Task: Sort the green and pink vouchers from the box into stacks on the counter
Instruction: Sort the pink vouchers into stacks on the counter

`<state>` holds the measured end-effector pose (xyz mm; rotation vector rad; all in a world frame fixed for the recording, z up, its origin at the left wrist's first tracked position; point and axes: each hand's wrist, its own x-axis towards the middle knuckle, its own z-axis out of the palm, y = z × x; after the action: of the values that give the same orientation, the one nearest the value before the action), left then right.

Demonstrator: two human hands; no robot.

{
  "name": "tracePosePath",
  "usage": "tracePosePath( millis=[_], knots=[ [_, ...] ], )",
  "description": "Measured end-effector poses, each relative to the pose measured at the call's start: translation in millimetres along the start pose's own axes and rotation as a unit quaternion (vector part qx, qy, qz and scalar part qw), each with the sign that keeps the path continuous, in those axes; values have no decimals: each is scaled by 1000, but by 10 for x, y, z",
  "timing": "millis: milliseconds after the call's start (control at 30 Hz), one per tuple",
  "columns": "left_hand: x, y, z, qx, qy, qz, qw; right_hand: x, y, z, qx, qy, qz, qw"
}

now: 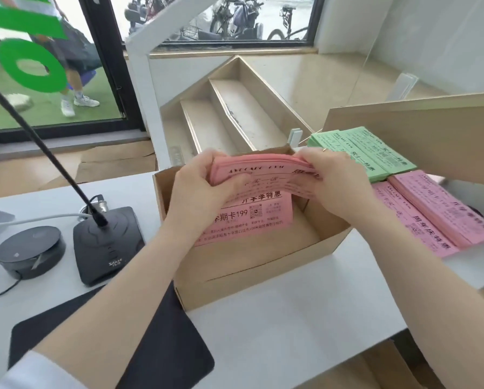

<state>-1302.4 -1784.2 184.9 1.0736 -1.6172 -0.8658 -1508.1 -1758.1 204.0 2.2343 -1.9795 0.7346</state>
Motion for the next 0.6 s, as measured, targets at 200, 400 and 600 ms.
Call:
tracePosePath(
  millis=[200,400,600],
  knots=[
    [-381,461,676,-24,-86,109,990,-389,552,-650,74,7,43,996],
    [-851,288,1434,-52,-105,16,993,-909,1172,-666,-26,-167,46,985],
    [-1116,-15,1835,-116,-82,-94,985,-1240,1523,-479,-71,-177,3,982]
  ],
)
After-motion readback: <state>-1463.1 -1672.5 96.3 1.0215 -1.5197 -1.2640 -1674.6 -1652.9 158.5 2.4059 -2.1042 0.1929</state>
